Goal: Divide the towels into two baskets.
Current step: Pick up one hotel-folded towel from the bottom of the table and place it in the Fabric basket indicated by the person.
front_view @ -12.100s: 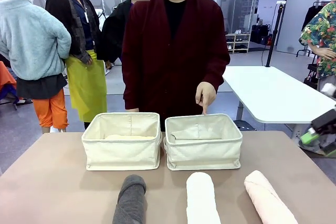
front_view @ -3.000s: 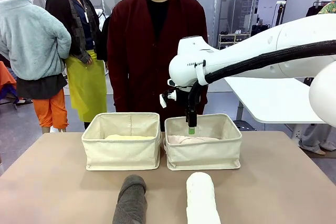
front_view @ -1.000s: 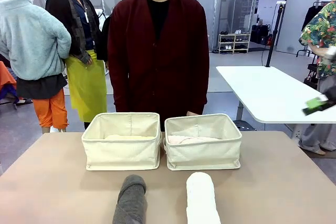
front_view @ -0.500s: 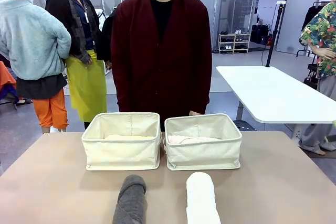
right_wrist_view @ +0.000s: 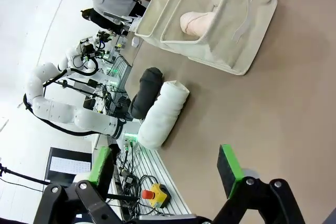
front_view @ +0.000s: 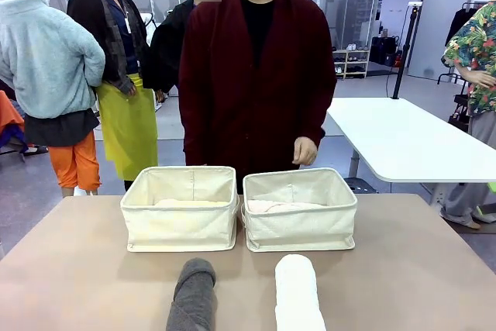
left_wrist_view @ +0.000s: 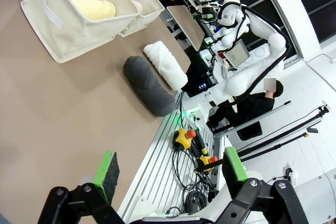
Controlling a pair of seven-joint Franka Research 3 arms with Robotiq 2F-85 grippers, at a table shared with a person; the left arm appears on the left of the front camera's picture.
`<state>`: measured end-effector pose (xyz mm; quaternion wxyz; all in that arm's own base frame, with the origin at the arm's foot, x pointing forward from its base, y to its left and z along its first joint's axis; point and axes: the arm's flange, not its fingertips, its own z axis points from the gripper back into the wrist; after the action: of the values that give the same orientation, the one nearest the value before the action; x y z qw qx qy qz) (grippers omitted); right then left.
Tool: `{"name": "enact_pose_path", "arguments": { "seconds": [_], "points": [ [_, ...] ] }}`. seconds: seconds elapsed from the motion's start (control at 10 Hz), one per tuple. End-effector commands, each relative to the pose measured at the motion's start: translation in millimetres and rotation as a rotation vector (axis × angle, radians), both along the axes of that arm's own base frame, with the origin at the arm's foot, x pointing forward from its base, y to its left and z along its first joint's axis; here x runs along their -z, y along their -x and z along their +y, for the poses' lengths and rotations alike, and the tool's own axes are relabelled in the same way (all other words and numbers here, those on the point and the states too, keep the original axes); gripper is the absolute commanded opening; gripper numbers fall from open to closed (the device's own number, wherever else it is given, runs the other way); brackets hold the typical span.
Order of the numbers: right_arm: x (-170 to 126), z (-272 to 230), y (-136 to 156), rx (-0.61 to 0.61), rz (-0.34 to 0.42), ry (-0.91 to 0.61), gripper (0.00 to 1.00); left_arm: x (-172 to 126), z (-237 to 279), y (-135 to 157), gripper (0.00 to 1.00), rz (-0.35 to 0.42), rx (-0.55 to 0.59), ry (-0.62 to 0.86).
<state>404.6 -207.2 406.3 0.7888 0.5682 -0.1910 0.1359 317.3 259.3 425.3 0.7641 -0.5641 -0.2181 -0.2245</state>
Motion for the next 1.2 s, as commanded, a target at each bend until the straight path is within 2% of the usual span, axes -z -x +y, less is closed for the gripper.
{"name": "enact_pose_path", "arguments": {
  "seconds": [0.0,0.7,0.9,1.1],
  "points": [
    [-5.0,0.6,2.5,-0.005,-0.009,0.008,1.0,-1.8,-1.4,7.9,1.0,-0.006,0.006,0.002],
    [-1.2,0.2,0.1,0.0,-0.002,0.001,1.0,-1.8,-1.4,7.9,1.0,-0.006,0.006,0.002],
    [-10.9,51.6,7.7,0.082,0.049,0.076,1.0,-1.8,-1.4,7.9,1.0,-0.006,0.006,0.002],
    [-12.8,125.9,24.2,0.139,0.118,0.179,1.0,-1.8,-1.4,7.9,1.0,-0.006,0.006,0.002]
  ]
}}
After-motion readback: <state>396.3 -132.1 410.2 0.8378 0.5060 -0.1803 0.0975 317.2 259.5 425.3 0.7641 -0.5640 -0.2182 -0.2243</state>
